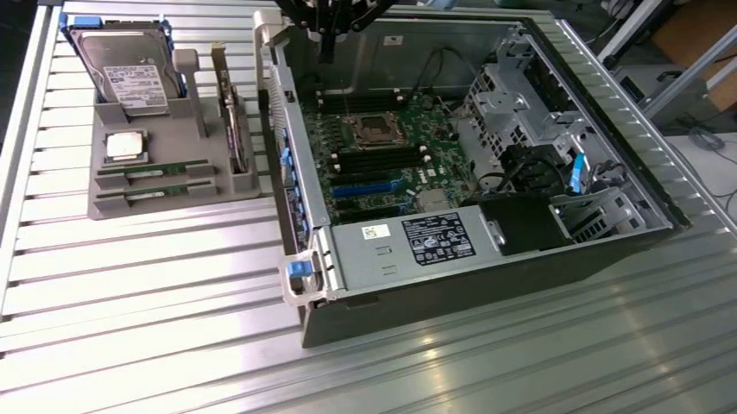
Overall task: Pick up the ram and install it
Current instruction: 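Reach for the ram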
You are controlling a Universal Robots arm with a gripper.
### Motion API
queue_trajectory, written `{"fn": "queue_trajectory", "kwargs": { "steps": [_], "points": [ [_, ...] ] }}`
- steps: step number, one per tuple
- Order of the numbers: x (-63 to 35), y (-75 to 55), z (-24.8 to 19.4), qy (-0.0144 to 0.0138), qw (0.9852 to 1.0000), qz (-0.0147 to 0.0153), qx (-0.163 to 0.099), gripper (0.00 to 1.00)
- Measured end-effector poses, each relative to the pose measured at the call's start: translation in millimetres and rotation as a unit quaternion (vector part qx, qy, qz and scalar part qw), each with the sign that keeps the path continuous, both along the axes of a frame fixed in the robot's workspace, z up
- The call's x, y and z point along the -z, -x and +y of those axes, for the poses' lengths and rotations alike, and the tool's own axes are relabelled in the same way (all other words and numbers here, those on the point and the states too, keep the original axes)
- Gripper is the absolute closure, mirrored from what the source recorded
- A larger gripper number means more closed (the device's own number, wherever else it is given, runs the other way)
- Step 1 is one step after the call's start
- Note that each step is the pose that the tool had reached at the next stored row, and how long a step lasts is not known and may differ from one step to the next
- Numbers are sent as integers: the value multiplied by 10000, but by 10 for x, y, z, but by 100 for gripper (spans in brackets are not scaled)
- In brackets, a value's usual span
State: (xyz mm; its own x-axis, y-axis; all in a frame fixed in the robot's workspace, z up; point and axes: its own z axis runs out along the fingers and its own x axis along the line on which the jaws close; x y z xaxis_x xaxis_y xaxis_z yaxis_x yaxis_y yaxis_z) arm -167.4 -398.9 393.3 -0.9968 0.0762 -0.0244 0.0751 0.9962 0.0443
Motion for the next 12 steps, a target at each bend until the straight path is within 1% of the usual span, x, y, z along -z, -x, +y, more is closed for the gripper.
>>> {"fn": "queue_trajectory", "kwargs": {
  "steps": [12],
  "points": [
    [0,40,0,0,10000,0,0,89]
  ]
}}
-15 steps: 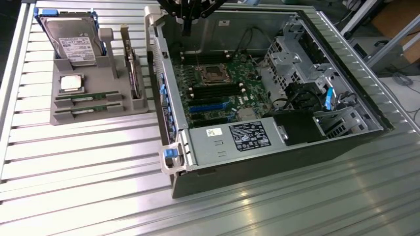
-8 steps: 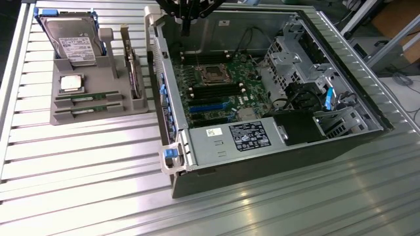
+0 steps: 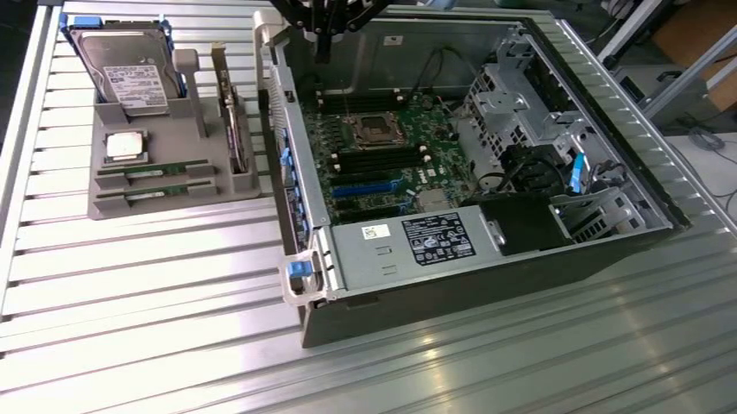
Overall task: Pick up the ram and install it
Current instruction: 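Reach for the ram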
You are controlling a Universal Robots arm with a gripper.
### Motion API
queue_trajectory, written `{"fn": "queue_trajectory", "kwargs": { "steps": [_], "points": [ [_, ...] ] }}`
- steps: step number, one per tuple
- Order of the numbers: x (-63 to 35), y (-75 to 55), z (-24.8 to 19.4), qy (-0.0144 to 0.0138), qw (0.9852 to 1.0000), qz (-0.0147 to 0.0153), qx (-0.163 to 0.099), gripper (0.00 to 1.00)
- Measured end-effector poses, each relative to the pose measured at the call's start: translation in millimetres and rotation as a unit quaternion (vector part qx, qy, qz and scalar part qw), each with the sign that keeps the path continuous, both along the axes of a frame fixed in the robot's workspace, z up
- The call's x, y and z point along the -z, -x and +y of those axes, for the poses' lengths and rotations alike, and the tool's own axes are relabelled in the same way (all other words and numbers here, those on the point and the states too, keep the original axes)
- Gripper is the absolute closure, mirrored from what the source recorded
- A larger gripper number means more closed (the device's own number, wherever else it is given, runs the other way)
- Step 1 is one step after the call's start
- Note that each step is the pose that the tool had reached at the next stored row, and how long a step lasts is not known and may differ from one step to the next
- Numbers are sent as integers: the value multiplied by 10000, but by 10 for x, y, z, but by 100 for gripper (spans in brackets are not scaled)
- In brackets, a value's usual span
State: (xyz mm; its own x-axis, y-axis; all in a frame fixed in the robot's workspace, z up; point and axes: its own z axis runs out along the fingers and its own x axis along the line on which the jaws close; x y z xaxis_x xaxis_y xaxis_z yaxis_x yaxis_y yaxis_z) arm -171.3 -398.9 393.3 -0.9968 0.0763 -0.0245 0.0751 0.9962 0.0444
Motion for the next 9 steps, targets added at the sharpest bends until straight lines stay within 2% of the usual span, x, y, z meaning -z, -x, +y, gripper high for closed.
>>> {"fn": "queue_trajectory", "kwargs": {
  "steps": [9],
  "points": [
    [0,37,0,0,10000,0,0,89]
  ]
}}
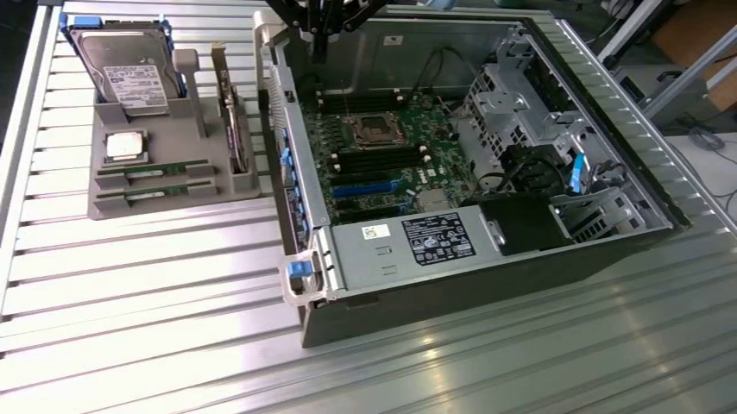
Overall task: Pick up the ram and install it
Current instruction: 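Reach for the ram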
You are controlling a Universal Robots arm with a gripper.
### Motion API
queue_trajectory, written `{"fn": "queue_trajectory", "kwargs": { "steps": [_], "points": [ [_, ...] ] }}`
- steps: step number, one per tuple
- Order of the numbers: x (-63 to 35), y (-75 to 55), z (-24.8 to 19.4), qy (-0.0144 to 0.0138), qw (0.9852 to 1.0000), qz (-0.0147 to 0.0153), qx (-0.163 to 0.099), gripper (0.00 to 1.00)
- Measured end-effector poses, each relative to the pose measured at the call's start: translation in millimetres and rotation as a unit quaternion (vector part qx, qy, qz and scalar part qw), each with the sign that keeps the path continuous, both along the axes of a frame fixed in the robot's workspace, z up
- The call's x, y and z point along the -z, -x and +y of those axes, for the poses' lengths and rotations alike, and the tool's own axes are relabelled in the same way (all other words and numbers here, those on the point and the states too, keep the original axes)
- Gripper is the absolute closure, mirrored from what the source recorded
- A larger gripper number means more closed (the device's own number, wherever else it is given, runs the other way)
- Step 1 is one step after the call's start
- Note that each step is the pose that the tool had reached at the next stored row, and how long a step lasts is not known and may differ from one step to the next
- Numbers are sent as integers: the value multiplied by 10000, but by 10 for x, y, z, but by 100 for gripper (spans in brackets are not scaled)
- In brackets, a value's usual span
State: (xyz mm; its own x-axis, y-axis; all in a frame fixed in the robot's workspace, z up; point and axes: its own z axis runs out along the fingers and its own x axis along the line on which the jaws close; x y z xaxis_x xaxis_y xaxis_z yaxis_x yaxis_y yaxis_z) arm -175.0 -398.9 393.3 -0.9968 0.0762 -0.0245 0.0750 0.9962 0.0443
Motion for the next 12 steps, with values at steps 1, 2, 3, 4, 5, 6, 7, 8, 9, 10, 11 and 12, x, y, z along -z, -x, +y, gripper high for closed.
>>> {"fn": "queue_trajectory", "kwargs": {
  "steps": [1,2,3,4,5,6,7,8,9,10,11,12],
  "points": [
    [0,5,0,0,10000,0,0,89],
    [0,10,0,0,10000,0,0,89],
    [0,14,0,0,10000,0,0,89],
    [0,20,0,0,10000,0,0,89],
    [0,25,0,0,10000,0,0,89],
    [0,28,0,0,10000,0,0,89],
    [0,31,0,0,10000,0,0,89],
    [0,38,0,0,10000,0,0,89],
    [0,43,0,0,10000,0,0,89],
    [0,48,0,0,10000,0,0,89],
    [0,53,0,0,10000,0,0,89],
    [0,59,0,0,10000,0,0,89]
  ]
}}
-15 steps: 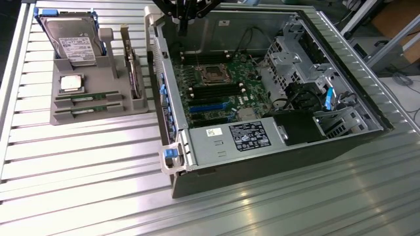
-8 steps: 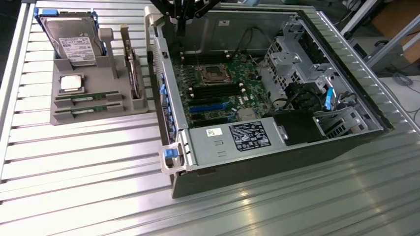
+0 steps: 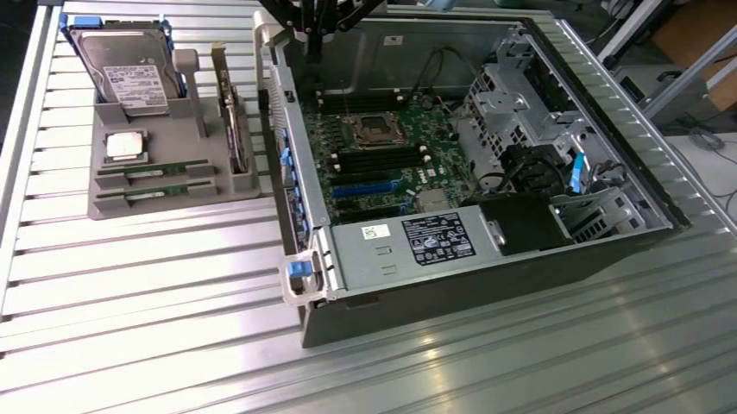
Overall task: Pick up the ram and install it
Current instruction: 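Reach for the ram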
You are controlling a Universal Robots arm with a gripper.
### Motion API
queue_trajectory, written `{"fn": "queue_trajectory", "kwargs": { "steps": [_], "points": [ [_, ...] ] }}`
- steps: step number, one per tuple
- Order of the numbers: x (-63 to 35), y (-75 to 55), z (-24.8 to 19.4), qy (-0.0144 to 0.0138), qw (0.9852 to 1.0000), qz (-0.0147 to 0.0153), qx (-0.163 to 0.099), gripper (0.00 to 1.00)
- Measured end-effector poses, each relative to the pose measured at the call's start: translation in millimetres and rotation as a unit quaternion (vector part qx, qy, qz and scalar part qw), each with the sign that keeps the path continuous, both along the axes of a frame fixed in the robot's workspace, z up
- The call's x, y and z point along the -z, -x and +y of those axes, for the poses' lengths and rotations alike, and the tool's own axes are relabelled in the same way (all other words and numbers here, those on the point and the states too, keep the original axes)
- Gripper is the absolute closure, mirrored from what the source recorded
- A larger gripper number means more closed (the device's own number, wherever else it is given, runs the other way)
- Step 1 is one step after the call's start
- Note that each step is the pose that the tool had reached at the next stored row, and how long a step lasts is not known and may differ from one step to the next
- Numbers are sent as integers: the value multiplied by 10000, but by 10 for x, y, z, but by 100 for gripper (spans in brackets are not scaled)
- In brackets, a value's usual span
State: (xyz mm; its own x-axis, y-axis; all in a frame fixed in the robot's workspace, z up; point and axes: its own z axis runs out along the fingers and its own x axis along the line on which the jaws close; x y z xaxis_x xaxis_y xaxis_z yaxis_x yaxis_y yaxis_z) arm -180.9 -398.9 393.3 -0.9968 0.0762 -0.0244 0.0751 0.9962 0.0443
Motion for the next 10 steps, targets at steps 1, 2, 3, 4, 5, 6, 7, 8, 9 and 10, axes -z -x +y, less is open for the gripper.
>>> {"fn": "queue_trajectory", "kwargs": {
  "steps": [1,2,3,4,5,6,7,8,9,10],
  "points": [
    [0,4,0,0,10000,0,0,89],
    [0,11,0,0,10000,0,0,89],
    [0,19,0,0,10000,0,0,89],
    [0,26,0,0,10000,0,0,89],
    [0,34,0,0,10000,0,0,89],
    [0,40,0,0,10000,0,0,89],
    [0,46,0,0,10000,0,0,89],
    [0,53,0,0,10000,0,0,89],
    [0,59,0,0,10000,0,0,89],
    [0,64,0,0,10000,0,0,89]
  ]
}}
